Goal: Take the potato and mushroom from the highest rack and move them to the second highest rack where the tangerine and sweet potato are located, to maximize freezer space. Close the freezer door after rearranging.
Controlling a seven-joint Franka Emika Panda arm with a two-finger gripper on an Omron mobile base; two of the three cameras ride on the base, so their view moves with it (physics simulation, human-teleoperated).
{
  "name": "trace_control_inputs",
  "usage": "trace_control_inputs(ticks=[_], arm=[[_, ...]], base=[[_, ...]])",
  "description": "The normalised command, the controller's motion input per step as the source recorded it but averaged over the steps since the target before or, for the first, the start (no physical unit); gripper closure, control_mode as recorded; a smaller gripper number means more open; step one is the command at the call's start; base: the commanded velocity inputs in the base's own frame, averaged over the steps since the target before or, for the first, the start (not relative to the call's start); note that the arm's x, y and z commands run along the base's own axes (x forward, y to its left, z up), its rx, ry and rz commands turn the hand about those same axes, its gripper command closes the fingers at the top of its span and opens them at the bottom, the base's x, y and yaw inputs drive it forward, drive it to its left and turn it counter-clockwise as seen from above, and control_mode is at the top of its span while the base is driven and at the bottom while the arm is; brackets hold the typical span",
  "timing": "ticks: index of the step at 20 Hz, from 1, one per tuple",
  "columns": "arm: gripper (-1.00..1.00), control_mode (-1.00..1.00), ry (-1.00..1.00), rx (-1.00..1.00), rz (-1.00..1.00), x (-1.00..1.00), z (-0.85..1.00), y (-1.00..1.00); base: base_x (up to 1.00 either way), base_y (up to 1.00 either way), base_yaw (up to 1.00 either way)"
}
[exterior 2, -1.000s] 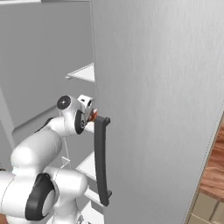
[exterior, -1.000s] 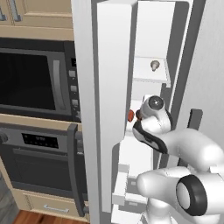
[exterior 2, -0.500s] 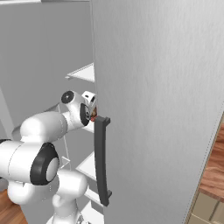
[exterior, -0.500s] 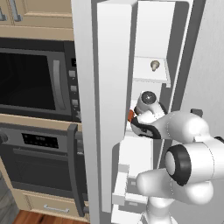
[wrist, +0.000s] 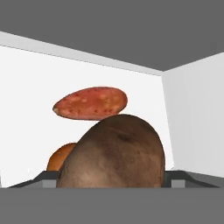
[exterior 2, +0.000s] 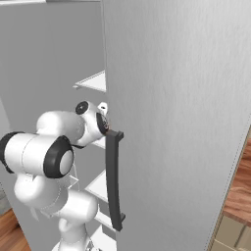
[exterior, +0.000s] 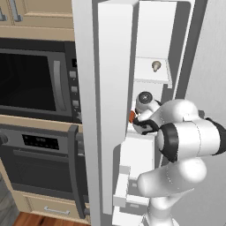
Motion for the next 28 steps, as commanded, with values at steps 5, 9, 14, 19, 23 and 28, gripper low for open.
trace_control_inputs(ticks=[5, 9, 14, 19, 23, 28], arm=[[1.00, -1.00, 0.00, 0.00, -0.01, 0.41, -0.21, -0.07], [1.00, -1.00, 0.00, 0.00, 0.00, 0.40, -0.25, -0.05], [1.00, -1.00, 0.00, 0.00, 0.00, 0.35, -0.25, -0.04], [-1.00, -1.00, 0.00, 0.00, 0.00, 0.25, -0.26, 0.00], [-1.00, -1.00, 0.00, 0.00, 0.00, 0.04, -0.05, -0.01], [-1.00, -1.00, -0.05, 0.04, 0.00, -0.09, 0.01, 0.00]], base=[[0.00, 0.00, 0.00], [0.00, 0.00, 0.00], [0.00, 0.00, 0.00], [0.00, 0.00, 0.00], [0.00, 0.00, 0.00], [0.00, 0.00, 0.00]])
